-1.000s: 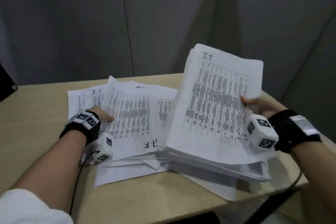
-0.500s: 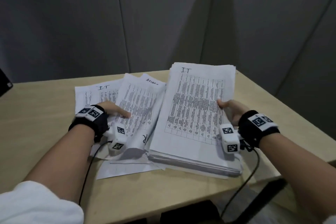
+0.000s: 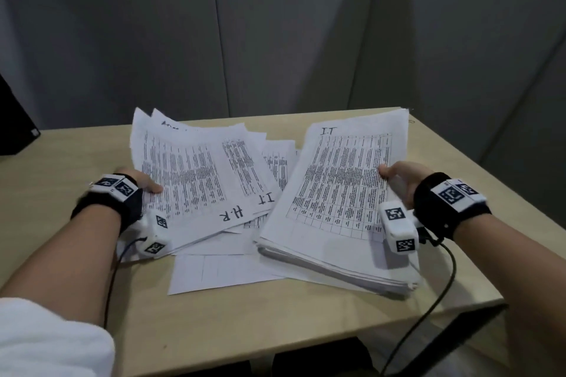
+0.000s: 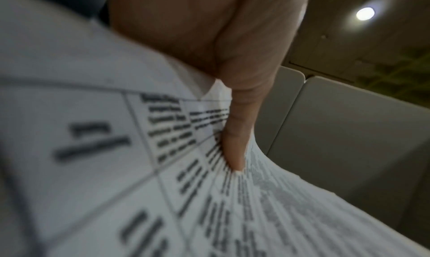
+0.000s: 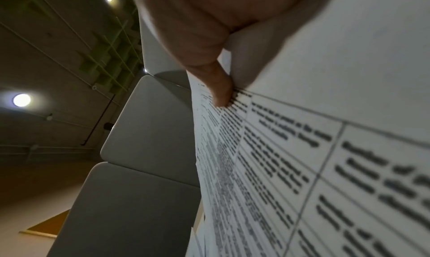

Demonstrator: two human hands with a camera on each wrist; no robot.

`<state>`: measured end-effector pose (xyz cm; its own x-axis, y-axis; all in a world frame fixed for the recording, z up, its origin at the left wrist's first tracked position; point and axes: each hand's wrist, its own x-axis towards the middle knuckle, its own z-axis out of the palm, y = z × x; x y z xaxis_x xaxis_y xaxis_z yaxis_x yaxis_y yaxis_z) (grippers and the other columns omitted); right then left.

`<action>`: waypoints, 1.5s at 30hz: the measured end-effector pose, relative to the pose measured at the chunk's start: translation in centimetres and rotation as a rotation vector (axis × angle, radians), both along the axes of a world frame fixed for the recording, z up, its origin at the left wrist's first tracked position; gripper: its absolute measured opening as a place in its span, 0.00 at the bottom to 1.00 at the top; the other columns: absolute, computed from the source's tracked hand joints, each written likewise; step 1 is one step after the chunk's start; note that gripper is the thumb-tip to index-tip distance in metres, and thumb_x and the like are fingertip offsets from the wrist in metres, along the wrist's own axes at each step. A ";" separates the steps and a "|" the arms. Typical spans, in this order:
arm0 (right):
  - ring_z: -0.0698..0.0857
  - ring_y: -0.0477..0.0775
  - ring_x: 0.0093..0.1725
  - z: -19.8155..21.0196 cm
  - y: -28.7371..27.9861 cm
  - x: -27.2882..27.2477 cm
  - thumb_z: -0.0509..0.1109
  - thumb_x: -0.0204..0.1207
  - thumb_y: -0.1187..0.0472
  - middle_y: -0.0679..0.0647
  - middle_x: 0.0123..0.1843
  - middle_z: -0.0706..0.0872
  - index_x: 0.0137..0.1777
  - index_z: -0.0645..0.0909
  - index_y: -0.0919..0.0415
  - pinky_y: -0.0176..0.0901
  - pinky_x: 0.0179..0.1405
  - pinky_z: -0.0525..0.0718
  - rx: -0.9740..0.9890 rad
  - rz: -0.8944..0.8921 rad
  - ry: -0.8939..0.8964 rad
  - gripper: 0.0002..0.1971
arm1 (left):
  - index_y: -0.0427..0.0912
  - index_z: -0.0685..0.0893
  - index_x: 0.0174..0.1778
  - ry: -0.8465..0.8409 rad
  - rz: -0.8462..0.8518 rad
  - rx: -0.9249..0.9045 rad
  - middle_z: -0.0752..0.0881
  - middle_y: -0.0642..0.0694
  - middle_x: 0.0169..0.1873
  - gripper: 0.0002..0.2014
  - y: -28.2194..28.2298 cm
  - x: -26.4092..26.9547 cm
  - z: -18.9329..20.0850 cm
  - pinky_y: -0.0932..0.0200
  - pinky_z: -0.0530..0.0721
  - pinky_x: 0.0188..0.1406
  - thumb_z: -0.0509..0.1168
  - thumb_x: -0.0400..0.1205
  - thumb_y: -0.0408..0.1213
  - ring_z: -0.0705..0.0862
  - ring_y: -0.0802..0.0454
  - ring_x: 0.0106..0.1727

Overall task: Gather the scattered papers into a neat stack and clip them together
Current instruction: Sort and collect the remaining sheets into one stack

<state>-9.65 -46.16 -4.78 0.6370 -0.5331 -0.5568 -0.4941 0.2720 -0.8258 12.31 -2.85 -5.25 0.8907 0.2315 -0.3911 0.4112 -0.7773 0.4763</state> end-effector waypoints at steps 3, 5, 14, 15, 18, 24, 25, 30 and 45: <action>0.58 0.62 0.82 0.2 0.8 0.2 0.60 0.82 0.53 0.58 0.82 0.61 0.81 0.57 0.62 0.65 0.80 0.50 -0.008 0.073 0.043 0.30 | 0.26 0.74 0.69 0.038 -0.013 -0.026 0.78 0.31 0.68 0.40 -0.4 -0.9 0.6 0.45 0.76 0.67 0.81 0.61 0.30 0.79 0.34 0.66; 0.66 0.63 0.77 -0.1 1.3 0.7 0.60 0.82 0.56 0.57 0.75 0.73 0.78 0.62 0.64 0.63 0.77 0.58 0.004 0.111 0.053 0.26 | 0.28 0.75 0.69 0.045 0.001 -0.086 0.79 0.33 0.67 0.42 -0.3 -0.3 0.5 0.42 0.76 0.68 0.82 0.59 0.30 0.79 0.34 0.66; 0.73 0.45 0.27 1.0 2.6 1.6 0.61 0.83 0.62 0.51 0.19 0.79 0.40 0.73 0.63 0.38 0.28 0.65 -0.005 0.145 -0.035 0.09 | 0.34 0.83 0.61 0.191 -0.060 -0.383 0.87 0.33 0.56 0.45 -0.5 3.5 -3.8 0.35 0.80 0.64 0.85 0.44 0.35 0.85 0.34 0.58; 0.74 0.43 0.23 1.1 2.6 1.7 0.61 0.82 0.62 0.49 0.15 0.78 0.43 0.75 0.64 0.37 0.25 0.68 -0.027 0.162 -0.028 0.08 | 0.34 0.82 0.62 0.194 -0.089 -0.370 0.86 0.32 0.57 0.40 -1.5 1.7 -2.5 0.36 0.78 0.66 0.83 0.51 0.34 0.84 0.34 0.60; 0.72 0.41 0.11 0.8 2.3 2.6 0.65 0.80 0.58 0.49 0.09 0.73 0.50 0.73 0.66 0.36 0.30 0.69 -0.113 0.188 -0.014 0.10 | 0.30 0.79 0.65 0.173 -0.146 -0.252 0.83 0.32 0.62 0.28 -3.6 -1.5 0.0 0.44 0.76 0.68 0.76 0.68 0.30 0.81 0.35 0.65; 0.79 0.60 0.68 -0.4 3.4 4.2 0.65 0.79 0.52 0.69 0.66 0.81 0.69 0.70 0.73 0.50 0.64 0.76 -0.282 0.217 0.089 0.27 | 0.26 0.75 0.68 0.010 -0.154 -0.038 0.79 0.31 0.65 0.29 -4.7 -3.0 1.1 0.45 0.76 0.62 0.75 0.73 0.33 0.78 0.34 0.66; 0.72 0.66 0.73 -0.3 3.6 4.1 0.64 0.80 0.52 0.69 0.74 0.73 0.72 0.67 0.75 0.54 0.70 0.71 -0.326 0.226 0.118 0.30 | 0.26 0.73 0.69 0.006 -0.155 -0.051 0.78 0.30 0.66 0.29 -4.4 -2.7 1.2 0.44 0.75 0.65 0.74 0.74 0.33 0.76 0.33 0.68; 0.76 0.65 0.70 0.1 4.3 3.8 0.58 0.83 0.52 0.69 0.73 0.74 0.70 0.69 0.77 0.50 0.70 0.74 -0.470 0.325 0.159 0.28 | 0.22 0.75 0.65 -0.265 -0.023 -0.170 0.81 0.30 0.61 0.26 -1.3 -2.2 3.4 0.43 0.78 0.64 0.73 0.74 0.30 0.80 0.31 0.63; 0.83 0.62 0.46 -0.8 2.4 2.0 0.64 0.74 0.37 0.63 0.44 0.84 0.48 0.81 0.59 0.51 0.41 0.86 0.224 0.155 -0.249 0.23 | 0.33 0.83 0.53 0.006 -0.412 -0.636 0.91 0.40 0.36 0.09 -9.1 -6.3 8.0 0.47 0.89 0.40 0.67 0.77 0.23 0.90 0.43 0.38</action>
<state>-7.65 -43.76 -5.54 0.8311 -0.3021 -0.4669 -0.3351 0.3978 -0.8541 6.02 -11.99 2.77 0.8540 -0.3912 -0.3430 0.1511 -0.4444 0.8830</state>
